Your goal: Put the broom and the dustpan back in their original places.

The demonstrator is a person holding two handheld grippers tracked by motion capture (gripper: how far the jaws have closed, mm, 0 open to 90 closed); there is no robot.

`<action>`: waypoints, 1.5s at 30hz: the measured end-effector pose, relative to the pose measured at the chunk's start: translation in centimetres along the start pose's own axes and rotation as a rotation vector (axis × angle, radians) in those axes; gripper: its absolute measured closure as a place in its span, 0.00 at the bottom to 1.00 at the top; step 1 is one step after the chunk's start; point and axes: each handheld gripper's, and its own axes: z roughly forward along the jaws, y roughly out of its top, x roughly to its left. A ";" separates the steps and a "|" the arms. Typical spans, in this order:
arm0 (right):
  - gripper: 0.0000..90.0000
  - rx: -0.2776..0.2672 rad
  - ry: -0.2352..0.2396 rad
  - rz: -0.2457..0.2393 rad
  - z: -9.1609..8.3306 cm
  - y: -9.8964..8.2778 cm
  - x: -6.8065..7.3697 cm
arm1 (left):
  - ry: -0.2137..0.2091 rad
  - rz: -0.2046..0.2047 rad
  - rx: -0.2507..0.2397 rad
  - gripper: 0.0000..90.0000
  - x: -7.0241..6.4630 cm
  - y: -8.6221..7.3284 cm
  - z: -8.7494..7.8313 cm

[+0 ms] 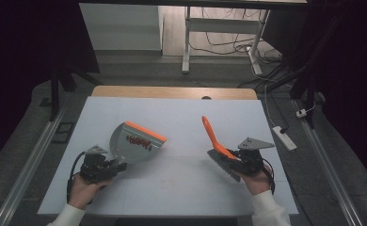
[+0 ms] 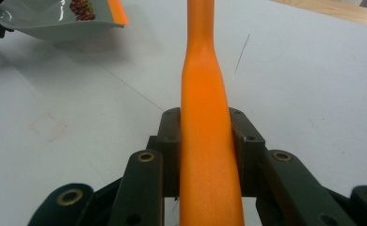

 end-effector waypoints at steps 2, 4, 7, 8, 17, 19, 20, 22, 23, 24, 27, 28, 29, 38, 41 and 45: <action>0.78 0.002 -0.002 0.004 0.0 0.0 0.0 | 0.012 -0.010 -0.002 0.68 0.0 -0.2 0.0; 0.78 0.004 -0.005 0.005 0.0 0.0 0.1 | 0.024 -0.027 0.000 0.68 0.1 -0.4 0.0; 0.78 0.010 -0.006 0.003 0.1 0.0 0.3 | 0.030 -0.050 0.000 0.68 0.3 -0.7 0.0; 0.78 0.012 -0.004 0.000 0.1 0.0 0.4 | 0.033 -0.057 -0.001 0.68 0.3 -0.8 0.0; 0.78 0.031 -0.002 0.005 0.5 -0.2 0.5 | 0.067 -0.101 -0.015 0.68 1.0 -1.5 -0.1; 0.78 0.034 0.003 0.011 0.5 -0.3 0.4 | 0.075 -0.114 -0.019 0.68 1.2 -1.7 -0.2; 0.78 0.037 0.005 0.013 0.6 -0.3 0.4 | 0.084 -0.123 -0.023 0.68 1.3 -1.8 -0.3; 0.78 0.045 0.011 0.020 0.8 -0.4 0.4 | 0.099 -0.145 -0.030 0.68 1.4 -1.9 -0.4; 0.78 0.048 0.013 0.023 0.9 -0.4 0.4 | 0.105 -0.160 -0.034 0.68 1.5 -2.0 -0.4; 0.78 0.052 0.016 0.027 0.9 -0.5 0.3 | 0.110 -0.173 -0.037 0.68 1.5 -2.0 -0.4; 0.78 0.069 0.029 0.039 1.2 -0.6 0.4 | 0.119 -0.199 -0.038 0.68 1.6 -2.0 -0.2; 0.78 0.075 0.030 0.039 1.3 -0.6 0.4 | 0.124 -0.206 -0.035 0.68 1.6 -2.0 -0.1; 0.78 0.079 0.033 0.037 1.4 -0.6 0.4 | 0.128 -0.215 -0.033 0.68 1.7 -1.9 0.0; 0.78 0.106 0.044 0.121 2.1 -1.6 -1.1 | 0.158 -0.257 -0.022 0.68 2.0 -1.9 0.5; 0.78 0.101 0.044 0.148 2.2 -1.8 -1.8 | 0.163 -0.266 -0.010 0.68 2.1 -1.9 0.8; 0.77 0.101 0.050 0.173 2.4 -1.9 -2.6 | 0.174 -0.262 0.010 0.68 2.0 -2.0 1.2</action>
